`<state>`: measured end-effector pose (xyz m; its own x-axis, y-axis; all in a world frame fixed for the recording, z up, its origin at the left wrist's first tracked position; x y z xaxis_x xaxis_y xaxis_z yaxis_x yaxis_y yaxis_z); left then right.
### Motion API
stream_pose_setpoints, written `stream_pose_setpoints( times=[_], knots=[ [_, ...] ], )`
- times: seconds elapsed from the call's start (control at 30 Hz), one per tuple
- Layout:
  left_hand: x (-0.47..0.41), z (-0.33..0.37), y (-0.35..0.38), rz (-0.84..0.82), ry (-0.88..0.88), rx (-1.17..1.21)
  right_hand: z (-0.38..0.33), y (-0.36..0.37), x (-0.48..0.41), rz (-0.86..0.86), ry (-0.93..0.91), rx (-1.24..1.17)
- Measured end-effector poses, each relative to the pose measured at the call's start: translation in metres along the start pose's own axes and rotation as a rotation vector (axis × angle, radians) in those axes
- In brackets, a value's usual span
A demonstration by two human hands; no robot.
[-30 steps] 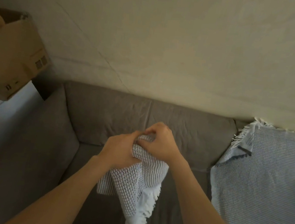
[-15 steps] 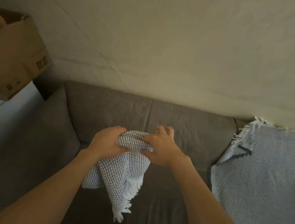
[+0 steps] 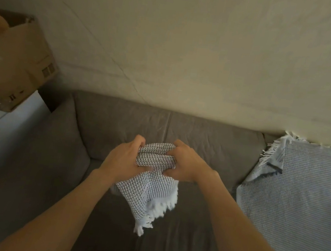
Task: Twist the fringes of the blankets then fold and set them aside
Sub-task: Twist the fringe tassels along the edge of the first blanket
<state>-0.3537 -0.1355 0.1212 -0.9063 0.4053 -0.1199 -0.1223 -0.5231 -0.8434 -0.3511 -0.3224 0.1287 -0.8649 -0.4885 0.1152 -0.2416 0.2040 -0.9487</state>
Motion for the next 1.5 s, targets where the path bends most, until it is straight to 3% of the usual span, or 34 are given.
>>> stream_pose_setpoints(
  times=[0.1,0.17,0.3,0.5,0.67,0.8,0.87,0.97,1.0,1.1,1.2,1.27,1.37,1.43,1.5],
  knots=[
    [0.005,0.013,0.010,-0.037,0.203,-0.083,-0.005,-0.009,-0.001,0.014,-0.031,-0.060],
    [0.007,0.019,0.022,-0.119,0.229,-0.137,-0.007,-0.013,-0.002,0.003,-0.040,-0.079],
    [0.006,0.010,0.029,-0.187,0.080,0.040,-0.009,-0.023,0.004,-0.011,-0.043,-0.099],
    [-0.001,0.014,0.031,-0.186,-0.003,0.186,-0.006,-0.031,0.015,0.012,-0.005,-0.145],
    [-0.005,0.011,0.033,-0.338,-0.116,0.246,-0.014,-0.041,0.021,0.107,-0.050,-0.390],
    [-0.012,0.017,0.011,-0.254,-0.192,0.401,-0.003,-0.049,0.022,0.205,-0.011,-0.690],
    [-0.014,0.021,0.000,-0.276,-0.239,0.546,0.012,-0.043,0.023,0.122,0.042,-0.750],
    [-0.013,0.017,-0.013,-0.280,-0.342,0.722,0.024,-0.022,0.031,-0.147,0.102,-0.745],
    [-0.013,0.016,-0.017,-0.276,-0.364,0.748,0.027,-0.018,0.034,-0.149,0.117,-0.754],
    [-0.017,0.017,-0.020,-0.274,-0.379,0.698,0.036,-0.013,0.036,-0.006,0.221,-0.849],
    [-0.026,0.012,-0.023,-0.160,-0.372,0.613,0.041,-0.008,0.035,0.069,0.290,-0.903],
    [-0.027,0.005,-0.024,0.030,-0.398,0.571,0.047,-0.010,0.035,0.143,0.368,-0.972],
    [-0.009,0.006,-0.016,0.389,-0.589,0.593,0.053,-0.017,0.034,0.321,0.486,-1.111],
    [0.002,0.020,0.008,0.389,-0.665,0.835,0.052,-0.025,0.034,0.447,0.497,-1.228],
    [0.005,0.037,0.037,0.187,-0.604,1.047,0.050,-0.034,0.035,0.527,0.475,-1.335]
  ],
)
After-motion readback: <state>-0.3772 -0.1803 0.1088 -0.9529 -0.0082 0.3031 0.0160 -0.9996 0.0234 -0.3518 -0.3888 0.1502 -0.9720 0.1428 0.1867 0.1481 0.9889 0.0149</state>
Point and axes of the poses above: each hand's wrist, its own x-axis away from the middle knuckle, its own y-axis out of the palm, z = x × y, the point moved 7 cm from there along -x, towards the middle knuckle, and after that the axes turned 6 degrees about x, right-handed, at the moved point
